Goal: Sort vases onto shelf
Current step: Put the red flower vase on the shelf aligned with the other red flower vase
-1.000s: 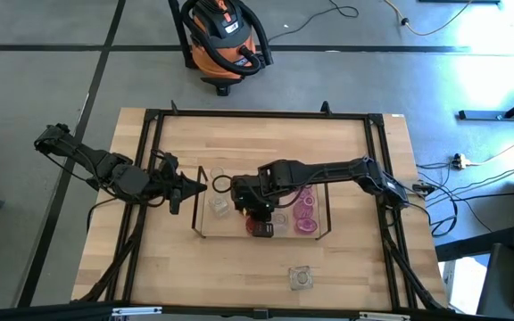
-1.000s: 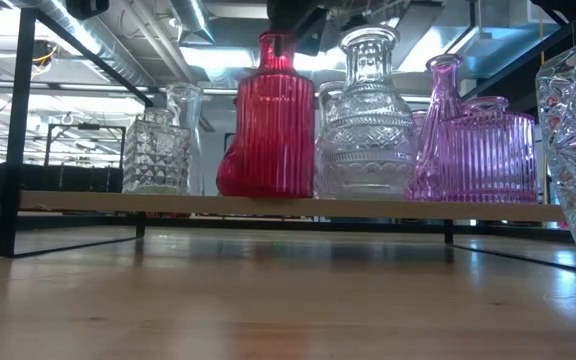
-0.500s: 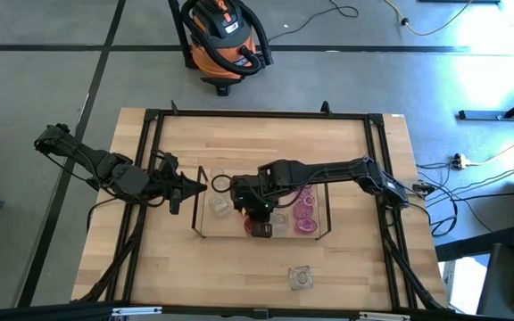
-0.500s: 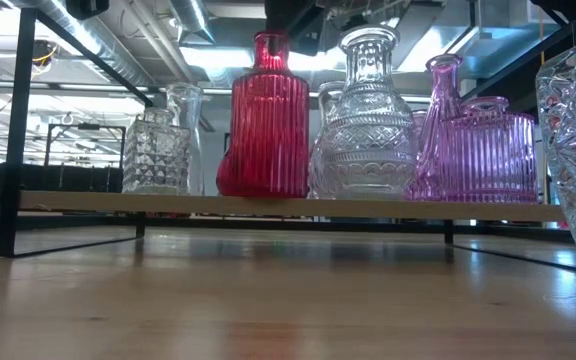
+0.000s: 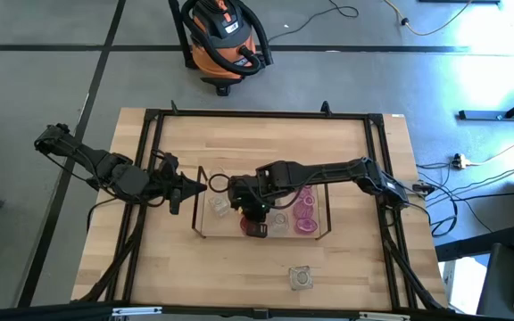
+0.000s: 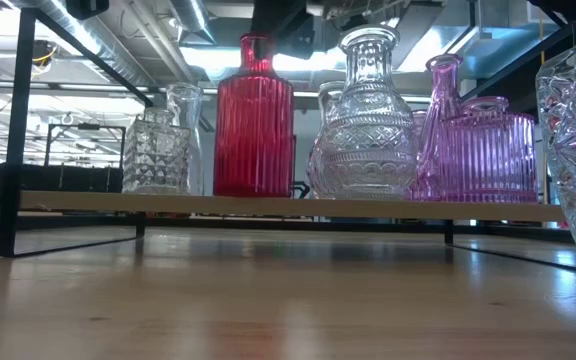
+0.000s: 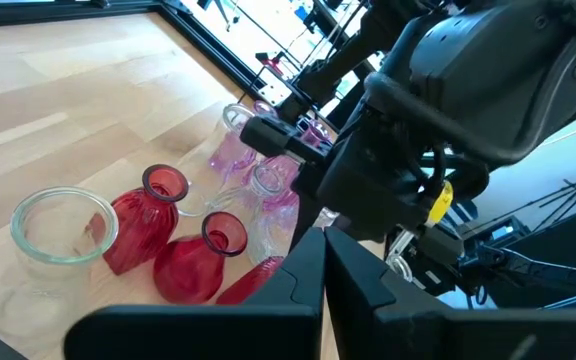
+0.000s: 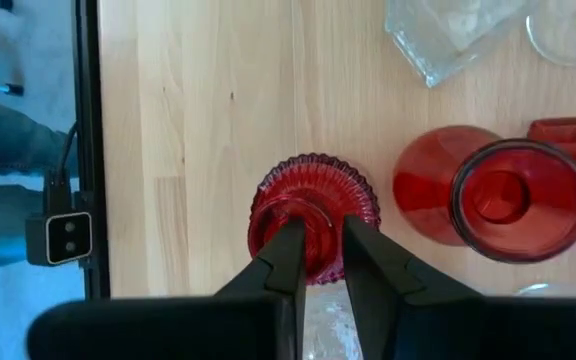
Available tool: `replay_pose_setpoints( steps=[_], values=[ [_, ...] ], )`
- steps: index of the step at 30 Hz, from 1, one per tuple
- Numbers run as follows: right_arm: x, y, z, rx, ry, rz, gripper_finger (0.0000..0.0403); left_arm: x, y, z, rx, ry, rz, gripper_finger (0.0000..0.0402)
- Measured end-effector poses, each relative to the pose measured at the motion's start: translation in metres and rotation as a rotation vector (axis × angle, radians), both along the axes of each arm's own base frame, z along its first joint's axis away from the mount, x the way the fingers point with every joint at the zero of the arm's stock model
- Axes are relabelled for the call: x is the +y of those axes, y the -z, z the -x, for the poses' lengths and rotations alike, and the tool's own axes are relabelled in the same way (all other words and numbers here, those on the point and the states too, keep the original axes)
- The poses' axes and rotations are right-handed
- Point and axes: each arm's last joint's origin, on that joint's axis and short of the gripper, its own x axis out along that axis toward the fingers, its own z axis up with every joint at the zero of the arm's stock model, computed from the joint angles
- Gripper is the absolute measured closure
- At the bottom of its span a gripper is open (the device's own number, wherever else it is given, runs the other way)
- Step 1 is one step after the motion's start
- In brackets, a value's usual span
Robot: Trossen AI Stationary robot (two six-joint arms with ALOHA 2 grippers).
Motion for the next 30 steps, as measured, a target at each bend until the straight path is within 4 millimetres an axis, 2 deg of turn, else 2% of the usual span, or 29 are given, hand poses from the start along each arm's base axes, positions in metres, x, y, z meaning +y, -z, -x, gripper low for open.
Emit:
replay_pose_setpoints(
  steps=[30],
  values=[
    [-0.0064, -0.0013, -0.0026, -0.012, 0.056, -0.001, 0.0349, 0.0, 0.0, 0.0, 0.0, 0.0, 0.0, 0.0401]
  ],
)
